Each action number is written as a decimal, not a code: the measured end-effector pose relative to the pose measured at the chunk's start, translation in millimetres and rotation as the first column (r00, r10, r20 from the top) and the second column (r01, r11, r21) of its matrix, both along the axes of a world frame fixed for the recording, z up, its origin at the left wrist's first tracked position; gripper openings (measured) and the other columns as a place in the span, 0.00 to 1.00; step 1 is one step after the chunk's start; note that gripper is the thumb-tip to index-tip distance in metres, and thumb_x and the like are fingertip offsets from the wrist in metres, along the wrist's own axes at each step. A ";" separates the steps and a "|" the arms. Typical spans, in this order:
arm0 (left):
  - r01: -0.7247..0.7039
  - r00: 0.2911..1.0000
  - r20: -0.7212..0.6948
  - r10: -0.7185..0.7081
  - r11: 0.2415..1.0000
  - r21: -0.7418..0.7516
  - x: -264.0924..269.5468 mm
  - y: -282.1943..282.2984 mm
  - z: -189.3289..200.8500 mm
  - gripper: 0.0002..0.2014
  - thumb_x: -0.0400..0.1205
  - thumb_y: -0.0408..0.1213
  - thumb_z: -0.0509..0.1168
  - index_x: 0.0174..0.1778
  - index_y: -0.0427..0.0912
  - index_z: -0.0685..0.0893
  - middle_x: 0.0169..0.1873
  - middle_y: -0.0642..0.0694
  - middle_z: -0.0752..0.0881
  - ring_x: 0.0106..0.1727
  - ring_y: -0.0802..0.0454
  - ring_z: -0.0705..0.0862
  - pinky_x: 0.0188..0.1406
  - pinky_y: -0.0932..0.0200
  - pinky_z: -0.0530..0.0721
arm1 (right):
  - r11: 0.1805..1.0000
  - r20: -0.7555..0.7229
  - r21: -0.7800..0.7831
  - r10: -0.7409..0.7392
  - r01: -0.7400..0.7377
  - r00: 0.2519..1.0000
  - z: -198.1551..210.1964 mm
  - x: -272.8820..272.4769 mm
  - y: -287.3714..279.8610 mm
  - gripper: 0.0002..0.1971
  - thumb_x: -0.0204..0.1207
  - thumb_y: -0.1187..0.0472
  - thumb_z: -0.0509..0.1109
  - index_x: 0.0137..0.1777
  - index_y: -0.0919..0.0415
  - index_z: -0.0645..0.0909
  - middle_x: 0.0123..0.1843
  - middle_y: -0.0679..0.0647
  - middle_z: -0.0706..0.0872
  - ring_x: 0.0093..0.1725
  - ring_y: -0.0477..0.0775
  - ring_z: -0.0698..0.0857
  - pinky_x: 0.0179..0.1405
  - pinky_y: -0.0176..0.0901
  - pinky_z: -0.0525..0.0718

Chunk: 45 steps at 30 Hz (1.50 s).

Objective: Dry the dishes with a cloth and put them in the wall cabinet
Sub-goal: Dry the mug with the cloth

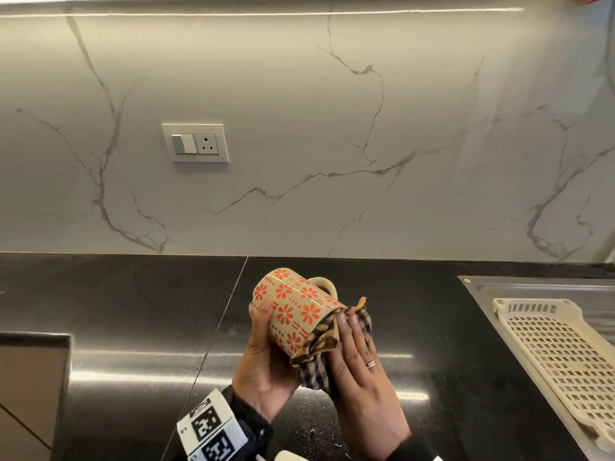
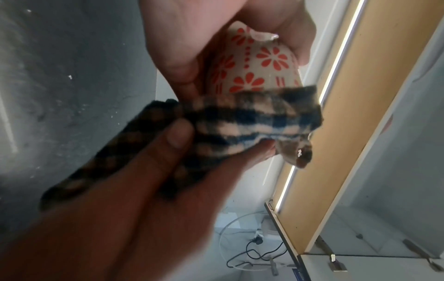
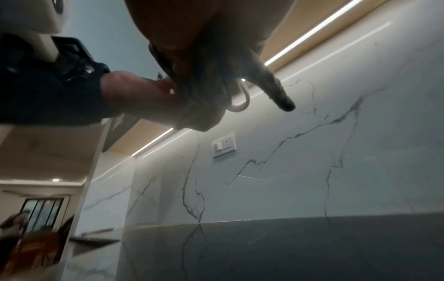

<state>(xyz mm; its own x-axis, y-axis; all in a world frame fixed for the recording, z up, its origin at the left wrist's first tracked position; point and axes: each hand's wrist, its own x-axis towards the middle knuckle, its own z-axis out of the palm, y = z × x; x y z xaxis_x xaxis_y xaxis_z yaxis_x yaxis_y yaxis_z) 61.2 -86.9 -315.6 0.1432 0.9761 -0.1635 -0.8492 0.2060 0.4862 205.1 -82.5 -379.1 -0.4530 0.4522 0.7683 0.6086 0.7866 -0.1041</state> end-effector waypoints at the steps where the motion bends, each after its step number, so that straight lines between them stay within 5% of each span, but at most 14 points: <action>1: -0.020 1.000 0.001 0.020 0.999 0.026 -1.2 0.1 -1.6 0.59 0.40 0.49 0.86 0.69 0.34 0.75 0.61 0.30 0.83 0.56 0.36 0.85 0.51 0.38 0.86 | 0.996 -0.098 -0.091 0.015 -0.024 0.995 -0.2 4.3 -1.9 0.30 0.79 0.59 0.58 0.81 0.55 0.55 0.82 0.52 0.58 0.80 0.55 0.61 0.74 0.52 0.69; 3: -0.019 1.000 -0.003 0.019 0.995 0.100 -7.2 -0.1 -3.1 0.53 0.41 0.51 0.86 0.64 0.37 0.79 0.54 0.32 0.87 0.49 0.36 0.88 0.41 0.41 0.88 | 0.915 -0.412 -0.379 -0.032 -0.140 0.910 8.2 15.0 -8.1 0.33 0.74 0.55 0.63 0.79 0.39 0.58 0.75 0.35 0.71 0.72 0.35 0.72 0.69 0.43 0.75; 4: -0.005 1.000 -0.027 0.009 0.991 0.137 -10.4 -0.8 -3.0 0.49 0.42 0.52 0.85 0.61 0.37 0.81 0.52 0.33 0.87 0.47 0.37 0.88 0.39 0.42 0.88 | 0.817 -0.604 -0.494 -0.077 -0.296 0.793 14.3 19.5 -8.9 0.31 0.72 0.51 0.65 0.76 0.36 0.63 0.68 0.32 0.78 0.65 0.32 0.78 0.65 0.42 0.79; 6: 0.036 0.993 -0.113 -0.015 0.983 0.182 -15.6 -2.1 -4.3 0.45 0.42 0.54 0.85 0.56 0.39 0.86 0.51 0.33 0.87 0.47 0.36 0.88 0.40 0.41 0.88 | 0.583 -0.855 -0.497 -0.203 -0.643 0.477 26.3 28.7 -0.6 0.35 0.60 0.39 0.77 0.68 0.49 0.76 0.57 0.46 0.89 0.55 0.45 0.87 0.54 0.41 0.85; 8: 0.089 0.982 -0.183 -0.052 0.976 0.199 -16.2 -3.8 -4.8 0.41 0.38 0.54 0.85 0.47 0.40 0.91 0.47 0.34 0.89 0.43 0.38 0.89 0.38 0.42 0.88 | 0.391 -0.915 -0.392 -0.263 -0.833 0.307 44.9 35.7 11.7 0.38 0.44 0.38 0.85 0.55 0.55 0.86 0.52 0.57 0.90 0.50 0.54 0.89 0.45 0.40 0.87; 11: 0.129 0.969 -0.234 -0.072 0.964 0.234 -12.9 -5.6 -2.0 0.35 0.32 0.53 0.85 0.35 0.42 0.93 0.34 0.38 0.90 0.32 0.43 0.89 0.27 0.50 0.87 | 0.249 -0.901 -0.421 -0.228 -0.872 0.370 78.8 29.7 24.8 0.25 0.56 0.47 0.82 0.52 0.61 0.87 0.52 0.63 0.89 0.47 0.55 0.89 0.43 0.41 0.87; 15: 0.083 0.977 -0.211 -0.026 0.961 0.264 -9.3 -5.3 -0.1 0.36 0.29 0.52 0.85 0.34 0.41 0.92 0.33 0.38 0.90 0.30 0.43 0.89 0.24 0.50 0.87 | 0.311 -0.840 -0.540 -0.266 -0.782 0.473 93.2 13.0 28.4 0.12 0.72 0.60 0.65 0.53 0.66 0.81 0.47 0.61 0.89 0.45 0.53 0.89 0.40 0.39 0.87; 21: -0.052 0.986 -0.136 0.093 0.959 0.277 3.7 -5.0 -3.3 0.39 0.29 0.51 0.85 0.36 0.39 0.91 0.32 0.38 0.90 0.30 0.43 0.89 0.23 0.51 0.86 | 0.401 -0.850 -0.489 -0.417 -0.774 0.321 78.1 -16.3 12.3 0.10 0.78 0.66 0.63 0.57 0.64 0.79 0.50 0.62 0.89 0.48 0.59 0.88 0.42 0.46 0.88; 25: -0.109 0.977 -0.149 0.154 0.957 0.270 6.9 -5.0 -6.5 0.50 0.31 0.52 0.85 0.50 0.36 0.81 0.34 0.38 0.90 0.32 0.43 0.89 0.24 0.51 0.87 | 0.406 -0.823 -0.533 -0.454 -0.742 0.342 70.7 -24.3 5.8 0.08 0.79 0.64 0.62 0.55 0.63 0.80 0.50 0.63 0.88 0.48 0.60 0.87 0.46 0.49 0.87; 29: -0.114 0.935 -0.294 0.201 0.951 0.288 -3.1 0.4 -9.1 0.53 0.31 0.56 0.84 0.53 0.38 0.78 0.35 0.40 0.90 0.34 0.45 0.90 0.27 0.54 0.87 | 0.339 -0.816 -0.529 -0.456 -0.778 0.355 66.8 -21.1 0.2 0.10 0.80 0.62 0.62 0.54 0.66 0.81 0.48 0.62 0.90 0.46 0.57 0.89 0.41 0.42 0.88; 34: 0.083 0.767 -0.620 0.163 0.934 0.349 -11.6 3.6 -5.6 0.58 0.41 0.63 0.82 0.67 0.43 0.71 0.52 0.46 0.89 0.53 0.51 0.88 0.43 0.59 0.86 | 0.312 -0.775 -0.514 -0.569 -0.799 0.276 66.2 -14.1 10.0 0.11 0.79 0.63 0.63 0.55 0.69 0.80 0.45 0.63 0.89 0.42 0.59 0.89 0.37 0.47 0.89; 39: 0.133 0.550 -0.800 0.240 0.920 0.368 3.1 -6.3 -14.4 0.52 0.40 0.48 0.84 0.59 0.50 0.66 0.49 0.51 0.85 0.48 0.64 0.86 0.38 0.65 0.85 | 0.279 -0.702 -0.580 -0.648 -0.765 0.295 61.4 -11.7 20.3 0.11 0.80 0.63 0.64 0.53 0.71 0.82 0.42 0.64 0.88 0.39 0.60 0.88 0.35 0.49 0.88; 43: 0.020 0.643 -0.698 0.313 0.905 0.425 3.0 1.1 -19.1 0.42 0.47 0.39 0.79 0.60 0.47 0.72 0.44 0.49 0.89 0.47 0.54 0.88 0.36 0.60 0.86 | 0.192 -0.670 -0.503 -0.702 -0.843 0.240 57.0 -3.5 19.8 0.15 0.81 0.60 0.62 0.57 0.72 0.81 0.49 0.68 0.88 0.43 0.63 0.89 0.43 0.53 0.88; 45: 0.013 0.629 -0.696 0.347 0.890 0.456 -3.5 5.6 -18.4 0.43 0.49 0.38 0.79 0.62 0.46 0.72 0.47 0.48 0.88 0.49 0.52 0.88 0.38 0.59 0.87 | 0.172 -0.681 -0.382 -0.717 -0.908 0.151 56.6 8.3 17.5 0.17 0.77 0.55 0.67 0.54 0.70 0.86 0.52 0.68 0.88 0.44 0.62 0.90 0.46 0.54 0.88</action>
<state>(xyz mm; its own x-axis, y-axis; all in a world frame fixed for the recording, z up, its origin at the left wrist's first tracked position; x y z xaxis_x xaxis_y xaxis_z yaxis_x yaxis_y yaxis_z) 57.7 -81.3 -334.0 -0.0243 0.9668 0.2543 -0.1529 -0.2550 0.9548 213.3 -65.1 -322.5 -0.1792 0.9216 -0.3442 -0.6633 -0.3716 -0.6496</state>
